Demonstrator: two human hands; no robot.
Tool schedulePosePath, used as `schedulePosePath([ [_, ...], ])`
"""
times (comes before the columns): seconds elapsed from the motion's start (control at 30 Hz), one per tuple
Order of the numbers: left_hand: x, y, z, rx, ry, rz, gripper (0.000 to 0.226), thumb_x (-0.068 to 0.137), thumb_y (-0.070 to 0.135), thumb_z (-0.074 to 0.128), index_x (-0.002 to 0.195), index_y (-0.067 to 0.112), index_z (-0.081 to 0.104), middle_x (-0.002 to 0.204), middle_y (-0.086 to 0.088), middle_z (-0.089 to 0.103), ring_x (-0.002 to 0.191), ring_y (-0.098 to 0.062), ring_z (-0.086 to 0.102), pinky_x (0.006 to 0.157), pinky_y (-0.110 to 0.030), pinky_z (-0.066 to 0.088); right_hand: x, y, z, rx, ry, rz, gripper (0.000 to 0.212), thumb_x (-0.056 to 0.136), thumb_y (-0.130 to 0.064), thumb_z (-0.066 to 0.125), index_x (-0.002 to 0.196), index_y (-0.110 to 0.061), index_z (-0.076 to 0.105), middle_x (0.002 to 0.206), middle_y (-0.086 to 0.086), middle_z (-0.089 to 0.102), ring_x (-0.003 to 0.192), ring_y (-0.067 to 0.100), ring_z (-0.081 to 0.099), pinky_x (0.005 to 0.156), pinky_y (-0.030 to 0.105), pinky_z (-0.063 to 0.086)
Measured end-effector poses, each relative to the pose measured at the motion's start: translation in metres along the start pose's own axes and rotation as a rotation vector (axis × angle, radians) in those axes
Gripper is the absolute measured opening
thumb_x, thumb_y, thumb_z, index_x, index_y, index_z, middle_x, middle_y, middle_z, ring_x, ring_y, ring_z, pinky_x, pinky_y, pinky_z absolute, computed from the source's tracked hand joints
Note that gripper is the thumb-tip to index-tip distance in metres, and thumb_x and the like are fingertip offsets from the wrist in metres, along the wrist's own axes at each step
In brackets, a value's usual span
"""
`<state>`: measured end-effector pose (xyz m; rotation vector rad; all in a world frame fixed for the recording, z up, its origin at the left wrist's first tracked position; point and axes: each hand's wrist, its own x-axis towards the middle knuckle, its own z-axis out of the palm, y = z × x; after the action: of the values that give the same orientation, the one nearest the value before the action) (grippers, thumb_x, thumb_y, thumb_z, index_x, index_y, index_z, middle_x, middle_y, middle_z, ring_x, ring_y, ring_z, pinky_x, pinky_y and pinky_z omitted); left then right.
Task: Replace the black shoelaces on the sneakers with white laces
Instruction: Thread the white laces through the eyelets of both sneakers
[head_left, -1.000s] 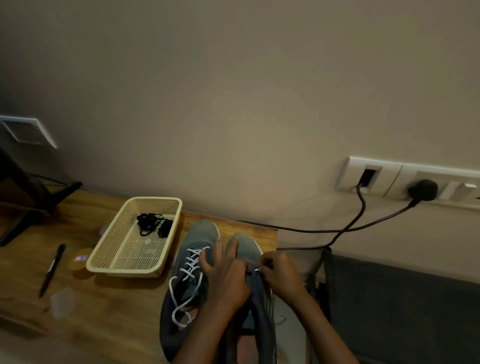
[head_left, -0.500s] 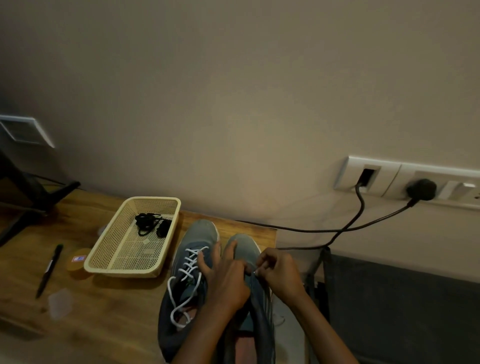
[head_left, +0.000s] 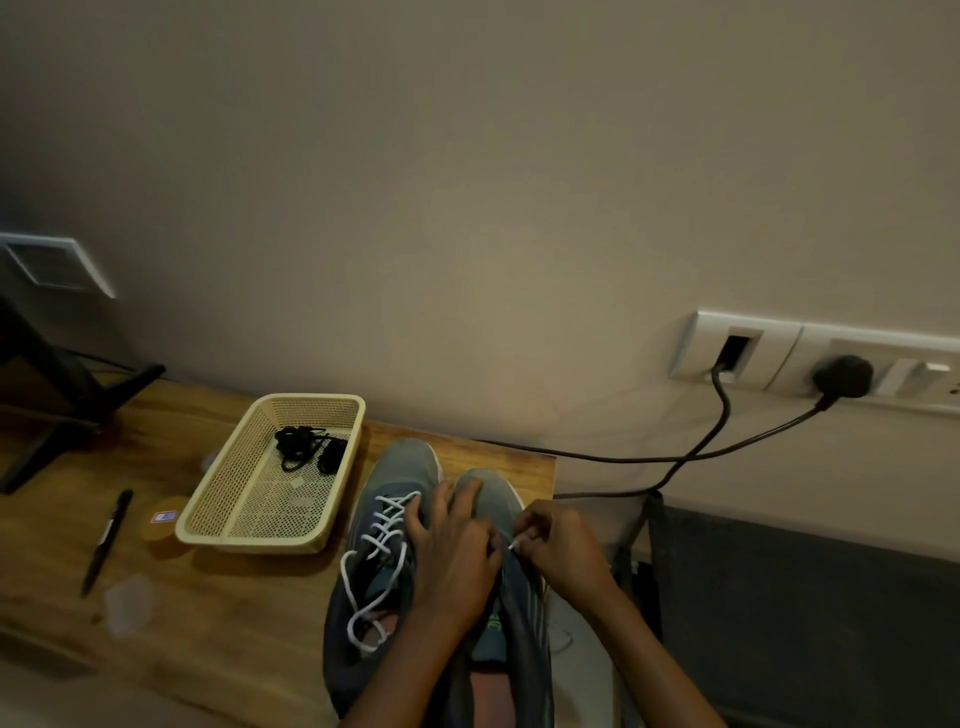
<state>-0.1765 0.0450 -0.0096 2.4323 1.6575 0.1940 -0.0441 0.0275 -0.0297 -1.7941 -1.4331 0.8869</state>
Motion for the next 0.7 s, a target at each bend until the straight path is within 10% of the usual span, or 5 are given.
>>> schedulePosePath([
  [0.47,-0.005,-0.012,0.009,-0.070,0.042,0.046,0.013,0.087,0.039,0.058,0.093,0.034,0.070,0.154,0.018,-0.013,0.144,-0.014,-0.007,0.108,-0.041,-0.005,0.002,0.004,0.005,0.191,-0.009,0.056,0.031,0.070,0.013,0.066,0.067,-0.014,0.053,0.061,0.003,0.055,0.051,0.005,0.052,0.053,0.021,0.045],
  [0.7,-0.004,-0.015,0.018,0.029,0.188,0.108,0.032,0.042,0.031,0.088,0.051,0.031,0.058,0.133,0.005,0.056,0.124,-0.023,0.038,0.094,-0.043,0.024,-0.003,0.004,-0.001,0.231,-0.070,0.034,0.020,0.079,0.007,0.065,0.076,-0.011,0.056,0.068,0.007,0.059,0.058,0.009,0.057,0.057,0.019,0.048],
])
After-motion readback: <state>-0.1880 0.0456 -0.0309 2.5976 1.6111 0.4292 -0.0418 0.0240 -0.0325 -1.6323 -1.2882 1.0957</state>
